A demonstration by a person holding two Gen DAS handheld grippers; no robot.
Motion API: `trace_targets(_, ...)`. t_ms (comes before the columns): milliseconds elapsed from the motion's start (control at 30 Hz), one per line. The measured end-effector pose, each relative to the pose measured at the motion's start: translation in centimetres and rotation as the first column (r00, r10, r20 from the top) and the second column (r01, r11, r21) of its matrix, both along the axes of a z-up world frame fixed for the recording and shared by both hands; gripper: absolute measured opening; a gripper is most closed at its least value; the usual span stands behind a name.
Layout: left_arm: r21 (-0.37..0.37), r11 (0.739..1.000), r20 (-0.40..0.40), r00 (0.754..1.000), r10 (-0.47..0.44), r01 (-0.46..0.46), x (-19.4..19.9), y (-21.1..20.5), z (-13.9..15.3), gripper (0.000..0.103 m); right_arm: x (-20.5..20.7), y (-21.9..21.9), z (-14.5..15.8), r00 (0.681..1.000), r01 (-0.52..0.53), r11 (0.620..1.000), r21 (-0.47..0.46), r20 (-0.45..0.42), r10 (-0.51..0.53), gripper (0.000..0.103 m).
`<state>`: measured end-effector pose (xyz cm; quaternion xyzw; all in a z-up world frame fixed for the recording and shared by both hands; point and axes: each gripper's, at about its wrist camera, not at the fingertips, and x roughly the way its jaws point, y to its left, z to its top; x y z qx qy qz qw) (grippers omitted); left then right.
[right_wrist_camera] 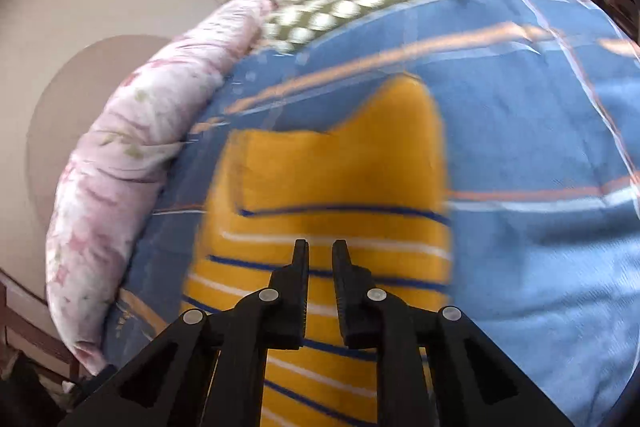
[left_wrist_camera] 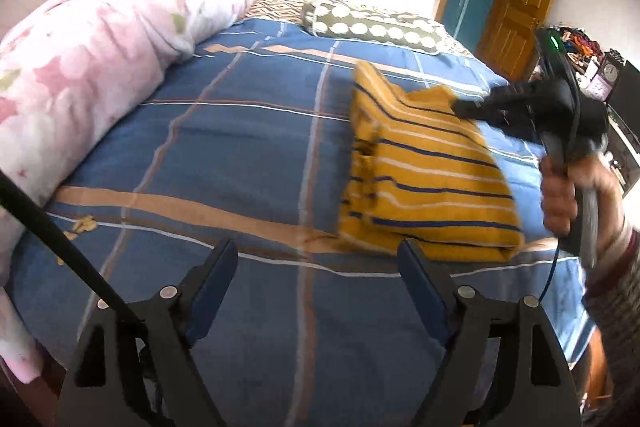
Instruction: Fold small clothes
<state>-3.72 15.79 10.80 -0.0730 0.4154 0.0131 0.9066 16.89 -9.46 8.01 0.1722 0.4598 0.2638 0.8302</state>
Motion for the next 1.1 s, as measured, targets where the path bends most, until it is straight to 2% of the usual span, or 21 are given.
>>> trace_targets(133,-0.005,0.999,0.014,0.999,0.039,-0.039,-0.6,2.2,-0.3,0.081,4.0,5.8,-0.9,0.998,-0.048,0.998,0.029,-0.046,0.049,0.015)
trace_targets(233,-0.004,0.998,0.013,0.998,0.06,-0.06,-1.3,3.4,-0.5,0.081,7.2,8.7,-4.2,0.99,-0.015,0.999,-0.031,-0.142,0.011,0.015)
trace_targets(300,0.004,0.997,0.016,0.997,0.071,-0.071,-1.7,4.1,-0.6,0.081,7.2,9.0,-4.8,0.989,-0.008,0.998,-0.057,-0.148,-0.001,0.011)
trace_targets(433,-0.01,0.996,0.027,0.996,0.088,-0.088,-2.4,4.4,-0.4,0.081,3.1,7.5,-2.3,0.992,-0.067,0.995,0.076,-0.106,0.075,0.014)
trace_targets(533,-0.036,0.995,0.028,0.996,0.089,-0.088,-2.5,3.8,0.0,0.081,-1.1,6.9,-3.0,0.981,-0.123,0.982,0.142,-0.132,0.142,0.016)
trace_targets(667,-0.018,0.996,0.049,0.995,0.089,-0.088,-3.9,2.4,1.5,0.081,-6.9,7.3,-6.2,0.957,-0.212,0.972,0.106,-0.179,0.228,0.017)
trace_targets(867,0.064,0.991,0.113,0.987,0.112,-0.12,-5.8,-0.6,3.9,0.087,-12.4,4.8,-6.4,0.954,-0.227,0.965,0.128,-0.168,0.247,0.019)
trace_targets(933,0.094,0.984,0.165,0.977,0.137,-0.153,-6.7,-1.5,4.8,0.092,-13.7,3.5,-6.0,0.963,-0.218,0.972,0.092,-0.143,0.23,0.02)
trace_targets(1033,0.14,0.964,0.292,0.94,0.179,-0.227,-8.7,-3.0,6.6,0.103,-15.7,0.4,-4.7,0.979,-0.172,0.983,0.064,-0.096,0.178,0.023)
trace_targets(1100,0.18,0.947,0.367,0.912,0.185,-0.265,-9.9,-4.1,7.8,0.103,-16.7,-1.6,-3.7,0.988,-0.137,0.988,0.068,-0.063,0.141,0.027)
